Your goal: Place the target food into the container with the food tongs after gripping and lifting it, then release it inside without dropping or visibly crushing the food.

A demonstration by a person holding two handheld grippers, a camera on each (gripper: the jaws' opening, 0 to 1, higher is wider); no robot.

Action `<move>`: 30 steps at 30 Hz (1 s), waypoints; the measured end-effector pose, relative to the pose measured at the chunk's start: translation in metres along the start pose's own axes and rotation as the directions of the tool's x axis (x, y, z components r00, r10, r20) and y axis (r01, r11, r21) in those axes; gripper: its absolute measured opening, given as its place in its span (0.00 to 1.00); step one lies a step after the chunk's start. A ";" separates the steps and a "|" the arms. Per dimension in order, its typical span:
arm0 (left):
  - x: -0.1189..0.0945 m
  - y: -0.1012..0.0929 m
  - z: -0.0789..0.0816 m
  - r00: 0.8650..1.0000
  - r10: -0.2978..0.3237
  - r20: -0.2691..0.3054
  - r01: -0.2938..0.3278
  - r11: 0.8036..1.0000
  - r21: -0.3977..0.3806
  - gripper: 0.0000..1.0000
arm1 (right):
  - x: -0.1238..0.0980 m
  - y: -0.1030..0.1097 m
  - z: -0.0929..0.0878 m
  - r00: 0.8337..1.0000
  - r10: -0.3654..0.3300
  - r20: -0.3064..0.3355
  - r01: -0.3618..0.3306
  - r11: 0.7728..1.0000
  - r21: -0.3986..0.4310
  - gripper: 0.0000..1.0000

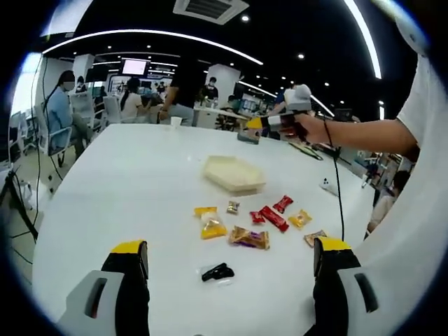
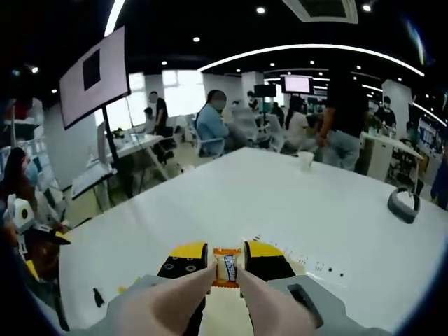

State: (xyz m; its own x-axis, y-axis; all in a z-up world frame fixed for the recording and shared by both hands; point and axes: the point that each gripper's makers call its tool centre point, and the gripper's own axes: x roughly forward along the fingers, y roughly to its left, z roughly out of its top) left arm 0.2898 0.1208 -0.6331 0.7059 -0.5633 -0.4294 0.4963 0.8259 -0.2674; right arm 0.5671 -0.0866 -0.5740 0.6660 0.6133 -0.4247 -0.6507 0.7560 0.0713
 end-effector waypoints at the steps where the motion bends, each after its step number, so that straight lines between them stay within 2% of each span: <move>1: -0.001 0.000 -0.001 1.000 0.001 0.000 -0.001 1.000 0.000 0.99 | 0.001 -0.001 0.001 1.000 0.001 0.001 -0.001 1.000 0.001 0.20; 11: -0.010 -0.001 -0.007 1.000 0.016 -0.017 -0.016 1.000 0.016 0.99 | 0.009 0.000 0.013 1.000 0.006 -0.005 -0.006 1.000 -0.030 0.20; 18: -0.012 0.001 -0.003 1.000 0.021 -0.016 -0.020 0.998 0.051 0.99 | 0.016 0.003 0.018 1.000 0.011 -0.011 -0.012 0.999 -0.044 0.19; 21: -0.013 0.002 -0.007 0.999 0.028 -0.037 -0.024 0.996 0.086 0.99 | 0.019 0.000 0.021 1.000 0.013 -0.012 -0.013 0.999 -0.047 0.20; 30: -0.017 0.002 -0.014 0.998 0.028 -0.053 -0.023 0.995 0.098 0.99 | 0.025 0.005 0.022 1.000 0.018 -0.021 -0.019 0.999 -0.051 0.20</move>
State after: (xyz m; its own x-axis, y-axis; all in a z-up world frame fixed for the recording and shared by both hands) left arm 0.2718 0.1320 -0.6385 0.6919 -0.5378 -0.4816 0.5271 0.8322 -0.1720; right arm 0.5885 -0.0624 -0.5647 0.6465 0.6219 -0.4419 -0.6809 0.7316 0.0336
